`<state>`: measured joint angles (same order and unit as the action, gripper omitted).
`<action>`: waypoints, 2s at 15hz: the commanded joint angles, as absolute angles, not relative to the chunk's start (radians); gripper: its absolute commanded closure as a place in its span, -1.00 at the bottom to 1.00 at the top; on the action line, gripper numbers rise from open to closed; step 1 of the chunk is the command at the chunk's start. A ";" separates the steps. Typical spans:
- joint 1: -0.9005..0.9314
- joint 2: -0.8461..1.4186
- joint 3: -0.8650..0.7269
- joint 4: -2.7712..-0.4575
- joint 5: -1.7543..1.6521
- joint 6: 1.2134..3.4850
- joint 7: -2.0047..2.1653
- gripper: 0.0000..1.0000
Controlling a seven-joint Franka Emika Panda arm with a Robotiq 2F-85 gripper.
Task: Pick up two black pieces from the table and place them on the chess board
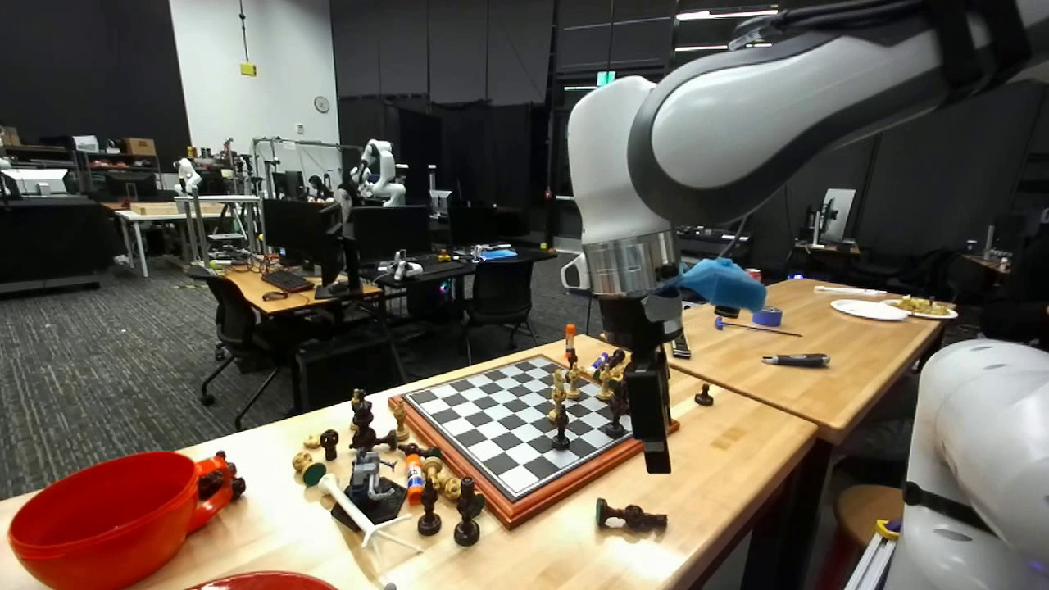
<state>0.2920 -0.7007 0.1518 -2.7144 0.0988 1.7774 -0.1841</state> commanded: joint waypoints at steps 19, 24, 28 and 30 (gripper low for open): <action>0.305 -0.646 0.187 -2.662 0.110 1.711 -0.143 -1.00; 0.314 -0.522 0.222 -2.584 0.127 1.635 -0.111 -1.00; 0.308 -0.403 0.245 -2.503 0.134 1.552 -0.077 -1.00; 0.302 -0.346 0.251 -2.468 0.135 1.515 -0.060 -1.00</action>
<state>0.3053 -0.4457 0.2395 -2.5451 0.1158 1.5872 -0.0987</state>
